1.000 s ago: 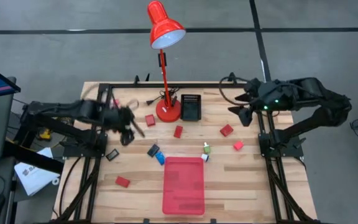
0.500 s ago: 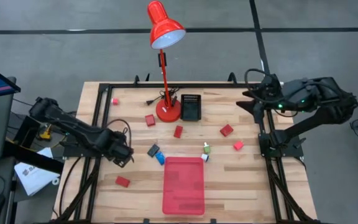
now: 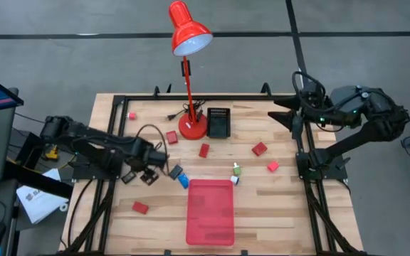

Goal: Pick & Place Office items
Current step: Put the left pink charger adapter into the red bin

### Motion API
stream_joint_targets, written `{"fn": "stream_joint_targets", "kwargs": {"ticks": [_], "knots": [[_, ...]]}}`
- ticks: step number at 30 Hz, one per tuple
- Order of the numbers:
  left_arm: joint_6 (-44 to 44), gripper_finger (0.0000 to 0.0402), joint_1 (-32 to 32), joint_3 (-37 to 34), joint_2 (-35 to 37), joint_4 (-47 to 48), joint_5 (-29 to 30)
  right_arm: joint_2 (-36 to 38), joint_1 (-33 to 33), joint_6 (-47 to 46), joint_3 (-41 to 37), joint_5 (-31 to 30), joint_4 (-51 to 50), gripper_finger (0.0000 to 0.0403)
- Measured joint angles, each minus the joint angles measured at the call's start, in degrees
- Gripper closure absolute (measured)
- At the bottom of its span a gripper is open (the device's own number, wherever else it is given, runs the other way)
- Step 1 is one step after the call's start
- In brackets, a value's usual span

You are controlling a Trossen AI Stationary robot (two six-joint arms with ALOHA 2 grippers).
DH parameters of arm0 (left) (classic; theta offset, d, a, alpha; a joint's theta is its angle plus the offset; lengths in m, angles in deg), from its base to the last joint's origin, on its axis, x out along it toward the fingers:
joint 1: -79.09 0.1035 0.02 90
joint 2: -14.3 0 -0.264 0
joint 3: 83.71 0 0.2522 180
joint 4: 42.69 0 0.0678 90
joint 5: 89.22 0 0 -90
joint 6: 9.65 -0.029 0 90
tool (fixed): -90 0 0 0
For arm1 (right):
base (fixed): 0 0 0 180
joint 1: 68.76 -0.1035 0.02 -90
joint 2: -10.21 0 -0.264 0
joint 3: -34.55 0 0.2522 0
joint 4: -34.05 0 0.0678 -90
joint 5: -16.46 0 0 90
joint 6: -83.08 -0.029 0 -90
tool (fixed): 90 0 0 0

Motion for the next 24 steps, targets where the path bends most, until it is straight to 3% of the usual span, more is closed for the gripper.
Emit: {"fn": "stream_joint_targets", "kwargs": {"ticks": [10, 15, 18, 21, 24], "knots": [[0.93, 0.0114, 25.61, 3.69, 4.92, -10.83, 9.45, 0.09, -1.4, -0.39, 0.0, 0.13, 2.58, 0.0121], [-2.32, 0.0114, 41.94, 5.01, 8.02, -11.04, 9.91, 0.06, -2.7, -0.52, 0.0, -0.01, 2.58, 0.0121], [-0.98, 0.0118, 50.64, 5.3, 8.87, -16.62, 7.09, 0.08, -2.91, -0.46, 0.0, -0.01, 2.58, 0.0121], [4.1, 0.013, 55.13, 5.37, 9.05, -24.63, 3.86, 0.06, -2.91, -0.07, 0.0, -0.01, 2.48, 0.0121], [12.69, 0.0147, 55.42, 5.37, 9.05, -31.19, 5.09, 0.06, -2.97, -0.09, 0.0, -0.03, 2.08, 0.0121]]}}
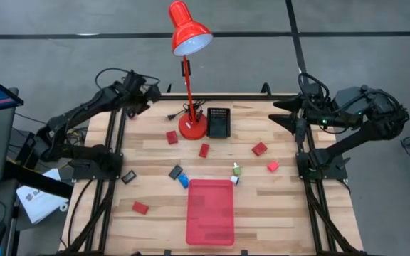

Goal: Pick & Place Office items
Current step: Put the left pink charger adapter into the red bin

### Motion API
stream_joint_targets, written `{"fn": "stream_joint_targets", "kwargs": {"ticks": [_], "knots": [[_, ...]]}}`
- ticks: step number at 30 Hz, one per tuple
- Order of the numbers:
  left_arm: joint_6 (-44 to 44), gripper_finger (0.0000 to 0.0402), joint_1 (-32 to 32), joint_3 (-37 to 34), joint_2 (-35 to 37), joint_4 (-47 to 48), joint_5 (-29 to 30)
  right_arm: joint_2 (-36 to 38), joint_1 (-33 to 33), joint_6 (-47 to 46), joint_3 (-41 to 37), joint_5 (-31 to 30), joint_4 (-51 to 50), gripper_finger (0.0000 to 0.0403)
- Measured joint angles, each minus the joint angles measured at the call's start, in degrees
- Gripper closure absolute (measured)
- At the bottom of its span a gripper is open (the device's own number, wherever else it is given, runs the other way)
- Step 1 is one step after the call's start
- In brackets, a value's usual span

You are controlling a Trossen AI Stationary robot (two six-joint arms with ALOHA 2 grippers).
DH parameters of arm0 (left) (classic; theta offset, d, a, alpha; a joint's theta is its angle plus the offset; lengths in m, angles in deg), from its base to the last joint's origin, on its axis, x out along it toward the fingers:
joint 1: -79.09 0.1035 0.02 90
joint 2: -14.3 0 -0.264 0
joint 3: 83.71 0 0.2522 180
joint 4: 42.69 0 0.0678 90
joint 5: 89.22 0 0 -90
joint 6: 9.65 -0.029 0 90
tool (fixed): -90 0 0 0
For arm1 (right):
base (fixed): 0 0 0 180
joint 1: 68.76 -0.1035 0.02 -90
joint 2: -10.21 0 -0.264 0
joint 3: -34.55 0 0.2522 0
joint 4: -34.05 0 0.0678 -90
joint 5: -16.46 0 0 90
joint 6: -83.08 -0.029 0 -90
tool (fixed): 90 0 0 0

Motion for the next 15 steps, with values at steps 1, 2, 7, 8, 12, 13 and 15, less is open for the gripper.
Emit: {"fn": "stream_joint_targets", "kwargs": {"ticks": [1, 2, 7, 8, 12, 13, 15], "knots": [[4.01, 0.0153, -0.3, 0.0, 0.0, -0.83, 1.78, -0.01, -0.18, 0.0, 0.0, 0.01, -0.23, 0.0121], [8.39, 0.0157, -0.72, 0.0, 0.0, -1.03, 3.77, 0.01, -0.53, 0.0, 0.0, -0.01, -0.4, 0.0121], [22.64, 0.0176, -2.4, 0.0, 0.0, 0.03, 14.6, -0.01, -2.68, -0.36, 0.0, -0.82, -0.48, 0.0121], [25.28, 0.0179, -2.57, 0.0, 0.0, 0.75, 15.99, -0.01, -3.32, -0.64, 0.0, -1.3, -0.47, 0.0121], [34.32, 0.0188, -2.72, 0.0, 0.0, 8.13, 19.98, -0.01, -5.46, -2.21, 0.0, -3.47, -0.42, 0.0121], [37.47, 0.0189, -2.72, 0.0, 0.0, 11.43, 21.03, -0.01, -5.95, -2.6, 0.0, -4.08, -0.4, 0.0121], [44.89, 0.019, -2.72, -0.02, 0.0, 17.91, 22.66, -0.01, -6.93, -3.45, 0.0, -4.75, -0.38, 0.0121]]}}
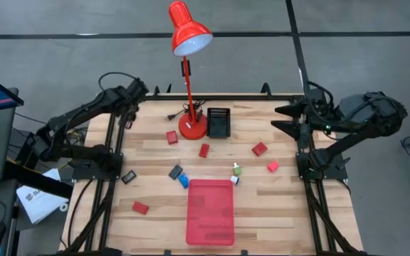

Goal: Pick & Place Office items
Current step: Put the left pink charger adapter into the red bin

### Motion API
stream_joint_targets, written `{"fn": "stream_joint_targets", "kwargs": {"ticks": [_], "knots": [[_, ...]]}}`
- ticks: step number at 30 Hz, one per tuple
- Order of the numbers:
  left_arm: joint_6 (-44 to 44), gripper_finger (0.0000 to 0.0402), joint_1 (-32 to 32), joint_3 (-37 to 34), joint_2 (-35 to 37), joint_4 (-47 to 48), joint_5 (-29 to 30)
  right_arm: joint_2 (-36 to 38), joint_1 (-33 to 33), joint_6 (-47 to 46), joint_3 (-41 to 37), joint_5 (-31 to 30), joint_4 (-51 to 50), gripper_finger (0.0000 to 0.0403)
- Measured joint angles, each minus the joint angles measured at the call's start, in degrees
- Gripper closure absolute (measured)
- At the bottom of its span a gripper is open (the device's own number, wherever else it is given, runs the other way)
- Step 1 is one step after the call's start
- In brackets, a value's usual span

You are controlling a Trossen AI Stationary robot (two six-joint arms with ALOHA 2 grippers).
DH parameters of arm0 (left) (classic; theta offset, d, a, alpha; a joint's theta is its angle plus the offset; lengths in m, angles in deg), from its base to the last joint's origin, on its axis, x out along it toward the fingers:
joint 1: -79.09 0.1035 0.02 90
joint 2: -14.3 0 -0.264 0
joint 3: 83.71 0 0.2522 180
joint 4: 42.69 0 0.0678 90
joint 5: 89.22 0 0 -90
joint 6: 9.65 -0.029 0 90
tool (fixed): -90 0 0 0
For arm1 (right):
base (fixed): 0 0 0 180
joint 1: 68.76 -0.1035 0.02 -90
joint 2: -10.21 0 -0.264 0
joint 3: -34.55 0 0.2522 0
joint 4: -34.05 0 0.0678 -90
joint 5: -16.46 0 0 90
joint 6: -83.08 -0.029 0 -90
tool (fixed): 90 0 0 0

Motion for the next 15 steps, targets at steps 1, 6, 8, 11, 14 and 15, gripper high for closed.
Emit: {"fn": "stream_joint_targets", "kwargs": {"ticks": [1, 6, 8, 11, 14, 15], "knots": [[3.23, 0.019, 0.0, 0.0, 0.0, 2.23, 0.5, 0.0, -0.4, -0.41, 0.0, -0.12, 0.02, 0.0121], [4.7, 0.0189, 1.96, -1.87, 0.0, 3.72, 2.69, 0.0, -1.92, -2.12, 0.0, -1.76, 0.03, 0.0121], [2.94, 0.0192, 3.47, -4.08, -0.03, 0.82, 1.28, -0.03, -2.56, -3.06, 0.0, -2.92, 0.01, 0.0121], [2.99, 0.0196, 6.02, -8.83, -0.04, -6.75, -6.0, -0.46, -3.34, -4.4, 0.01, -5.54, 0.04, 0.0121], [1.86, 0.0197, 7.88, -13.84, -0.04, -16.65, -12.58, -0.83, -4.24, -5.86, 0.0, -6.37, 0.05, 0.0121], [0.82, 0.0197, 8.33, -15.22, -0.04, -18.62, -13.81, -0.87, -4.46, -6.12, 0.0, -6.96, 0.03, 0.0121]]}}
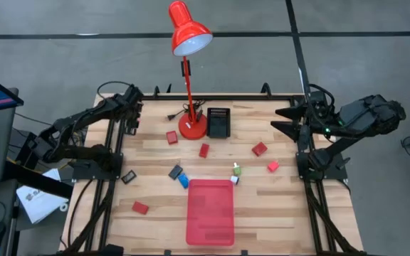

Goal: Pick & Place Office items
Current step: Put the left pink charger adapter into the red bin

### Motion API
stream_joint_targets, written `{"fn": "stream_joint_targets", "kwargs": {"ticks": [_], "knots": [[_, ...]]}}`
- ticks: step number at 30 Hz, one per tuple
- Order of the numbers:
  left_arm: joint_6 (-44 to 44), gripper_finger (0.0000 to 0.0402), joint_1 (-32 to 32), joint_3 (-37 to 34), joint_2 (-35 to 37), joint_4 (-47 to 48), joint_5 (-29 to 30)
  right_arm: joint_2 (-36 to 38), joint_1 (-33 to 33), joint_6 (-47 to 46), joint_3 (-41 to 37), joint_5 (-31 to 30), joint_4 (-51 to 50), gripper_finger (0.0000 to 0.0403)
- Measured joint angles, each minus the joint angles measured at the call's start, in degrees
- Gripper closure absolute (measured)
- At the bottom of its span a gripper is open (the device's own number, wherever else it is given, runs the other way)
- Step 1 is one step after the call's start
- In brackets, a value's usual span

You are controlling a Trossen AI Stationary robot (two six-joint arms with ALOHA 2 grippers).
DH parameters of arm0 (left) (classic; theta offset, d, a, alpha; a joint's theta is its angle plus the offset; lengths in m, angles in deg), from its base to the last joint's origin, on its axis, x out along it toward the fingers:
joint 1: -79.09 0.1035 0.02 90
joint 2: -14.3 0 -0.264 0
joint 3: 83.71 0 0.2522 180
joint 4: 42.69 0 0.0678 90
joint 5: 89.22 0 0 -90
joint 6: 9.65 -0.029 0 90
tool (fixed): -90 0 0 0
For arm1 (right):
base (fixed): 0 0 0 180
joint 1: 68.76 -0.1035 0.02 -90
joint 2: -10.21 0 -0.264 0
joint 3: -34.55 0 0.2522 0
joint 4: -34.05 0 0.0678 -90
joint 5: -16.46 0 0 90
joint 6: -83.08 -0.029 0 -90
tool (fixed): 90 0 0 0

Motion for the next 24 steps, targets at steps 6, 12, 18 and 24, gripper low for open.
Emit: {"fn": "stream_joint_targets", "kwargs": {"ticks": [6, 12, 18, 24], "knots": [[-0.65, 0.0198, 1.39, -3.93, 0.0, -1.19, 0.53, -1.68, -1.96, -2.62, 0.02, -3.07, -0.04, 0.0121], [-2.7, 0.0187, 5.54, -4.17, 0.0, -6.08, 2.73, -3.12, -3.82, -4.05, 0.01, -5.46, -0.41, 0.0121], [-6.71, 0.0172, 9.45, -4.15, -1.05, -11.1, 2.75, -3.38, -4.13, -4.59, 0.0, -6.35, -0.8, 0.0121], [-9.17, 0.0175, 10.46, -4.15, -5.29, -13.06, -0.52, -3.02, -4.13, -4.61, 0.0, -6.66, -0.77, 0.0121]]}}
